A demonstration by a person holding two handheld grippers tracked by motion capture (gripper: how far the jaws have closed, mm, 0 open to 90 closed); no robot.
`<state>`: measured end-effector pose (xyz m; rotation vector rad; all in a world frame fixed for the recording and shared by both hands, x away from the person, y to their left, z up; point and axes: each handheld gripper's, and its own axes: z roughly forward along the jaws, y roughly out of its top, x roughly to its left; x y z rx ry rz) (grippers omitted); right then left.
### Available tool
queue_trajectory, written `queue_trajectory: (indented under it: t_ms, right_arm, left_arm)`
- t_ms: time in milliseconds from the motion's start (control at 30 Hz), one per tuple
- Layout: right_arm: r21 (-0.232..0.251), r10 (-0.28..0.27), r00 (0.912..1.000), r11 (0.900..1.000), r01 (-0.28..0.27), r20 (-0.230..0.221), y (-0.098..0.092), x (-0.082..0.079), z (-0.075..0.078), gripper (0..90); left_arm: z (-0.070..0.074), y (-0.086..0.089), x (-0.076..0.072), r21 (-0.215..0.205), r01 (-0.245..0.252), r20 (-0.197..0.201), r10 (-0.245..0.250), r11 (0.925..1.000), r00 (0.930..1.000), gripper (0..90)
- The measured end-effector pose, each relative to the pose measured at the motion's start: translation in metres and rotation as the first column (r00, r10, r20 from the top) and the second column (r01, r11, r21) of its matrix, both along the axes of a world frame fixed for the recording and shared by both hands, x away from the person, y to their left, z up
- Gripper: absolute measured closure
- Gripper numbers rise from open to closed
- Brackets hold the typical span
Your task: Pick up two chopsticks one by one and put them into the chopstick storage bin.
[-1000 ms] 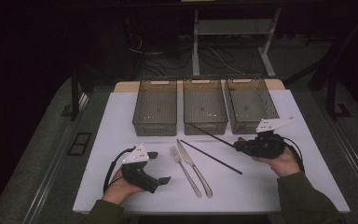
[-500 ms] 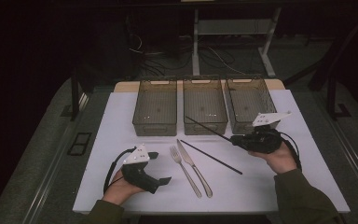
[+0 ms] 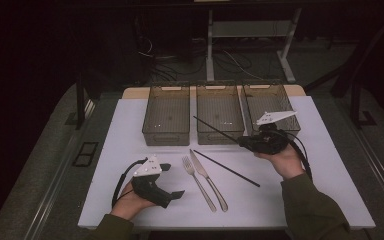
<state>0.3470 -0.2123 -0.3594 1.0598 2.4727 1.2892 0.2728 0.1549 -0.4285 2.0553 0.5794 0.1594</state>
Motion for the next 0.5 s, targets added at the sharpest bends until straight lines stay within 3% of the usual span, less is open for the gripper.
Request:
queue_trajectory:
  t_ms: [500]
  right_arm:
    - [-0.003, -0.052, 0.9986, 0.999, 0.052, -0.003, 0.028, 0.025, 0.015, 85.9]
  left_arm:
    - [0.000, 0.001, 0.000, 0.001, -0.001, 0.005, 0.001, 1.0000, 1.0000, 0.0]
